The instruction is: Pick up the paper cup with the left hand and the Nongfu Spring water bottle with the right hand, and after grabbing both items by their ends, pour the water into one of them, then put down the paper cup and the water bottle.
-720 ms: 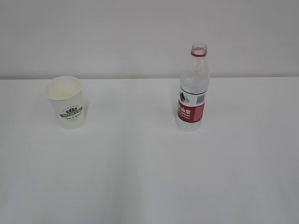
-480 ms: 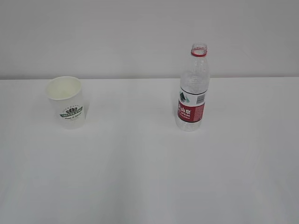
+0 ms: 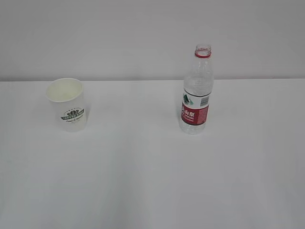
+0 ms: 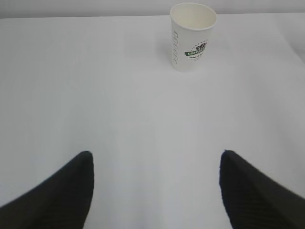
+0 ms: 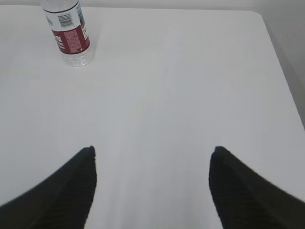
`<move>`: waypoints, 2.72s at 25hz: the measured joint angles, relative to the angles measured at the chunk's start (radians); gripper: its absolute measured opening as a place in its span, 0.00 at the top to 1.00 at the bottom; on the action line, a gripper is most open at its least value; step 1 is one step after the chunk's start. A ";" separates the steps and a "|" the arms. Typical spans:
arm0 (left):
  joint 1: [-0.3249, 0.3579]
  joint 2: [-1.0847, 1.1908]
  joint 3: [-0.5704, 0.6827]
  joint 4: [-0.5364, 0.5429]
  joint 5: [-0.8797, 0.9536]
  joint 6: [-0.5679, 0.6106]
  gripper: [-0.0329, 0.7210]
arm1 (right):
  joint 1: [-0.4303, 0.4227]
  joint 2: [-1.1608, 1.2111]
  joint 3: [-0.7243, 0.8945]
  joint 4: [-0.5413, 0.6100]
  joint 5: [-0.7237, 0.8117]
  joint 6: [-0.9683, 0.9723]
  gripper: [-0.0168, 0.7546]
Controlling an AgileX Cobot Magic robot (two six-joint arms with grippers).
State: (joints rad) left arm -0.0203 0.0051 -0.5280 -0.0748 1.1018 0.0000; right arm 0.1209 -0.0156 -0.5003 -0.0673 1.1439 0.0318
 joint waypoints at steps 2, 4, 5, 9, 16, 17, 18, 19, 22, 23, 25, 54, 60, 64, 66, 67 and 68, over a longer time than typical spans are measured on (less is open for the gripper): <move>0.000 0.000 0.000 0.000 0.000 0.000 0.17 | 0.000 0.000 0.000 0.000 0.000 0.000 0.26; 0.000 0.000 0.000 0.000 0.000 0.000 0.17 | 0.000 0.000 0.000 0.000 0.000 0.000 0.26; 0.000 0.000 0.000 0.000 0.000 0.000 0.17 | 0.000 0.000 0.000 0.000 0.000 0.000 0.26; 0.000 0.000 0.000 0.000 0.000 0.000 0.17 | 0.000 0.000 0.000 0.000 0.000 0.000 0.26; 0.000 0.000 0.000 -0.002 0.000 0.000 0.18 | 0.000 0.000 0.000 0.000 0.000 0.000 0.26; 0.000 0.000 0.000 -0.002 0.000 0.000 0.19 | 0.000 0.000 0.000 0.000 0.000 0.000 0.26; 0.000 0.000 0.000 -0.004 0.000 0.000 0.19 | 0.000 0.000 0.000 0.000 0.000 0.000 0.26; 0.000 0.000 0.000 -0.004 0.000 0.000 0.20 | 0.000 0.000 0.000 0.000 0.000 0.000 0.26; 0.000 0.000 0.000 -0.004 0.000 0.000 0.21 | 0.000 0.000 0.000 0.000 0.000 0.000 0.26; 0.000 0.000 0.000 -0.004 0.000 0.000 0.21 | 0.000 0.000 0.000 0.000 0.000 0.000 0.26; 0.000 0.000 0.000 -0.004 0.000 0.000 0.21 | 0.000 0.000 0.000 0.000 0.000 0.000 0.26; 0.000 0.000 -0.017 0.075 -0.388 0.000 0.22 | 0.000 0.000 -0.032 -0.063 -0.365 -0.003 0.26; 0.000 0.000 -0.017 0.112 -0.416 0.000 0.23 | 0.000 0.005 -0.032 -0.065 -0.395 -0.004 0.26; 0.000 0.015 -0.017 0.119 -0.426 0.012 0.23 | 0.000 0.066 -0.032 -0.067 -0.466 -0.004 0.26; 0.000 0.039 -0.017 0.119 -0.441 0.014 0.23 | 0.000 0.099 -0.032 -0.069 -0.496 -0.004 0.26; 0.000 0.057 -0.017 0.119 -0.458 0.014 0.23 | 0.000 0.115 -0.032 -0.069 -0.513 -0.004 0.26; 0.000 0.075 -0.017 0.119 -0.478 0.014 0.23 | 0.000 0.130 -0.032 -0.069 -0.528 -0.004 0.26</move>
State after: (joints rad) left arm -0.0203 0.0799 -0.5445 0.0443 0.6236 0.0138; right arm 0.1209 0.1143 -0.5325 -0.1362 0.6162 0.0276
